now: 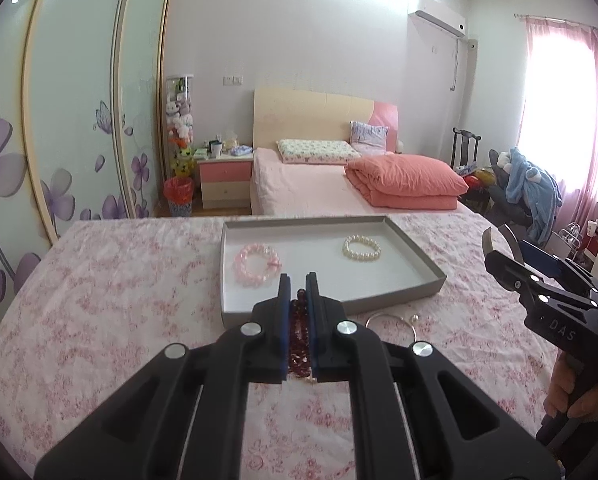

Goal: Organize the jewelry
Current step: 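Carry the dark red beads with the left tool while the right tool carries the cuff to the tray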

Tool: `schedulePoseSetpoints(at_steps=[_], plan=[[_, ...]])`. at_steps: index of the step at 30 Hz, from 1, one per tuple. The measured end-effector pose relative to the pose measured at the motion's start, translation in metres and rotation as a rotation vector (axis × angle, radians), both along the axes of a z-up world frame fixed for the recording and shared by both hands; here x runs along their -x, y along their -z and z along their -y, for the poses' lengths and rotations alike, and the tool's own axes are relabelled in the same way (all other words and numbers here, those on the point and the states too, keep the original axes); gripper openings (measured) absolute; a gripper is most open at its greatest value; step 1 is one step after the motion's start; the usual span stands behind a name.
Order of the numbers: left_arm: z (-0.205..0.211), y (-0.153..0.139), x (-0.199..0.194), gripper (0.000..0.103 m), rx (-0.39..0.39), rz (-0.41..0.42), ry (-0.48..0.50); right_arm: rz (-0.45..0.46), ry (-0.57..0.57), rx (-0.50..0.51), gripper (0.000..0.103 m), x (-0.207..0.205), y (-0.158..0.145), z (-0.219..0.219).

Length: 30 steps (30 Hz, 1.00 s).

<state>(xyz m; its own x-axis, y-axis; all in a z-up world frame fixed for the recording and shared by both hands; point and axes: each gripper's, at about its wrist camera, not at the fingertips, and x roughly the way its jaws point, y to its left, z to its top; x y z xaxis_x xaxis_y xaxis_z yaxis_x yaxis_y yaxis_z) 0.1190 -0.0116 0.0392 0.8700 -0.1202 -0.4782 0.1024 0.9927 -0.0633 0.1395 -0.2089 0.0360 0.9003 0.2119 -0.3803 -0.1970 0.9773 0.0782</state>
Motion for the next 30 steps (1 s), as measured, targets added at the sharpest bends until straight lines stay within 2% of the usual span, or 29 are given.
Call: schedulePoseSetpoints(at_steps=[6, 16, 23, 30], plan=[[0.004, -0.008, -0.011, 0.009, -0.003, 0.035, -0.005, 0.055, 0.005, -0.015, 0.068, -0.003, -0.011, -0.001], [0.010, -0.020, -0.051, 0.009, -0.012, 0.076, -0.034, 0.126, 0.026, -0.022, 0.068, -0.029, -0.020, -0.002], [0.008, -0.014, -0.095, 0.009, -0.006, 0.042, -0.050, 0.119, 0.039, -0.034, 0.068, -0.067, -0.015, -0.005], [0.006, -0.003, -0.142, 0.009, -0.015, 0.018, -0.053, 0.064, 0.043, -0.039, 0.068, -0.116, 0.004, -0.011]])
